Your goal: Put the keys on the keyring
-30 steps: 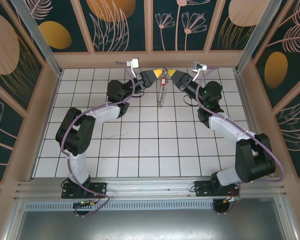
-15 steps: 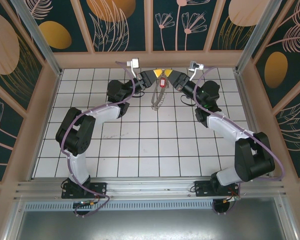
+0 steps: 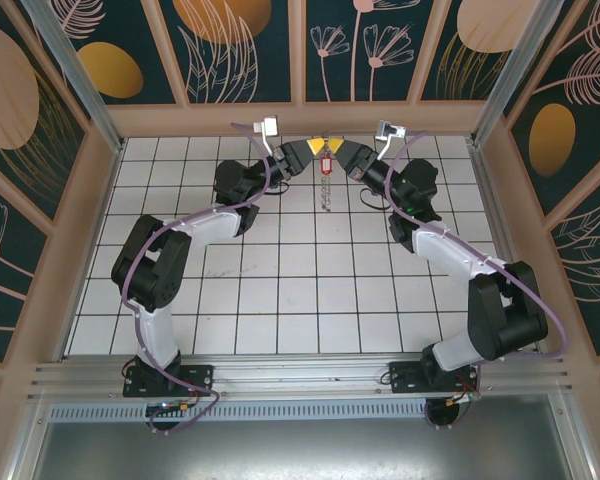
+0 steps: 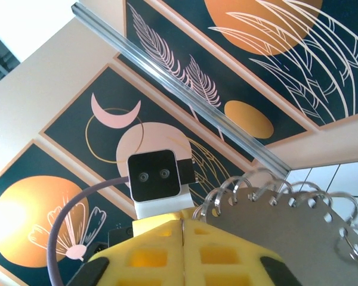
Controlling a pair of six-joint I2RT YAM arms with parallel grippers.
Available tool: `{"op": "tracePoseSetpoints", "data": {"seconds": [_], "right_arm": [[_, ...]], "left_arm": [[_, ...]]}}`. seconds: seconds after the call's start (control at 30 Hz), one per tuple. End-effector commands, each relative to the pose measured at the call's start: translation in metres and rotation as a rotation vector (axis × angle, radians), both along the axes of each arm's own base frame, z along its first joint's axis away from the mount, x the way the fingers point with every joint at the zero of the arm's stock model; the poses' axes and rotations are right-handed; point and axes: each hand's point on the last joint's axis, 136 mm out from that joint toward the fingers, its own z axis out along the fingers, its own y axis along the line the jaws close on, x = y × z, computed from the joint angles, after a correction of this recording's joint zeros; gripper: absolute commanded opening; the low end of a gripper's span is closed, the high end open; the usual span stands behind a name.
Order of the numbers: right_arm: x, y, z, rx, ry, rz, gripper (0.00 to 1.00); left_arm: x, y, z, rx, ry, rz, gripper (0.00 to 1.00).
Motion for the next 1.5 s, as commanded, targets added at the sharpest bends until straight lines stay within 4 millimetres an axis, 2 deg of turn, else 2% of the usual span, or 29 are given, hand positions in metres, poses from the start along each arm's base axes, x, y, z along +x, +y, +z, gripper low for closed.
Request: {"op": "tracePoseSetpoints", "data": {"seconds": [0.0,0.27,0.43,0.57,0.7,1.0,1.23,1.47], "right_arm": [[-0.006,0.006,0.022,0.009,-0.083,0.027,0.00],[-0.003,0.003,0.017,-0.044,-0.097,0.021,0.00],[0.004,-0.011,0.011,-0.090,-0.106,0.009,0.00],[0.007,-0.019,0.007,-0.126,-0.123,0.043,0.00],[0.009,-0.021,0.003,-0.175,-0.153,0.096,0.00],[0.012,-0.011,-0.010,-0.290,-0.207,0.285,0.00],[0.016,-0.007,-0.017,-0.287,-0.197,0.351,0.00],[0.014,-0.006,-0.015,-0.283,-0.204,0.362,0.00]], "left_arm": [[-0.007,0.001,0.011,-0.029,-0.054,-0.005,0.00],[-0.004,-0.002,0.008,0.019,-0.059,0.014,0.00],[0.000,0.003,0.010,0.066,-0.077,0.046,0.24],[0.005,0.011,0.009,0.111,-0.088,0.076,0.32],[0.007,0.010,0.007,0.183,-0.113,0.061,0.35],[0.008,-0.003,0.005,0.340,-0.180,-0.020,0.37],[0.015,-0.001,-0.002,0.365,-0.171,-0.023,0.36],[0.017,-0.003,-0.010,0.377,-0.162,-0.034,0.35]]}}
